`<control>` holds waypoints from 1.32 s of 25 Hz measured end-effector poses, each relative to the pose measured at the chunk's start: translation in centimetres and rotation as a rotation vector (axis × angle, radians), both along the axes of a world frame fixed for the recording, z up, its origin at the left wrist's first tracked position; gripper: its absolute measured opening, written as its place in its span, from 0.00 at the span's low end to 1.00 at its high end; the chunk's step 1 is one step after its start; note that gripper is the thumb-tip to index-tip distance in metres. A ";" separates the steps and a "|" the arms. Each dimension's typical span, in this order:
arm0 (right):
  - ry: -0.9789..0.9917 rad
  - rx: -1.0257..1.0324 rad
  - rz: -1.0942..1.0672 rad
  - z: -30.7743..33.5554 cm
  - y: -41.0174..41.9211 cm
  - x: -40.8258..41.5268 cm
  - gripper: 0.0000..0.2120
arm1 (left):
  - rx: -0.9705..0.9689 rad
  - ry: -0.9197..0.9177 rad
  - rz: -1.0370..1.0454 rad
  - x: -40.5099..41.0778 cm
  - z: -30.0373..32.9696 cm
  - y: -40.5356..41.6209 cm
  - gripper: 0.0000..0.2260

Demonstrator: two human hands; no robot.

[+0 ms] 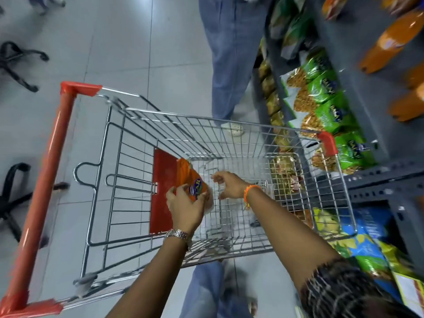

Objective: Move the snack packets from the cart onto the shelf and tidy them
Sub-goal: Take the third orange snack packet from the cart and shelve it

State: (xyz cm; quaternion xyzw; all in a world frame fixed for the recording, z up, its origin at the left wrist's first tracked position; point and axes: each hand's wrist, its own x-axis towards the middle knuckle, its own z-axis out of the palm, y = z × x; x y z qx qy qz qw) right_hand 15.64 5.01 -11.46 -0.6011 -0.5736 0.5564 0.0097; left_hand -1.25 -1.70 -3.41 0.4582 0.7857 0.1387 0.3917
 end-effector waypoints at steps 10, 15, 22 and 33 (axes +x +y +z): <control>0.034 -0.102 0.356 -7.9 5.8 -3.0 0.45 | 0.021 0.209 0.268 -1.2 -4.6 3.5 0.20; 0.065 -0.043 0.291 -8.8 5.1 -3.2 0.40 | -0.064 0.217 0.135 -1.2 -5.9 3.4 0.14; 0.108 -0.027 0.063 -4.5 1.2 3.6 0.36 | 0.021 0.191 -0.246 2.4 -0.1 2.9 0.06; 0.220 0.442 -0.626 15.3 -11.7 16.5 0.37 | 0.465 -0.074 -0.927 12.8 24.4 6.0 0.10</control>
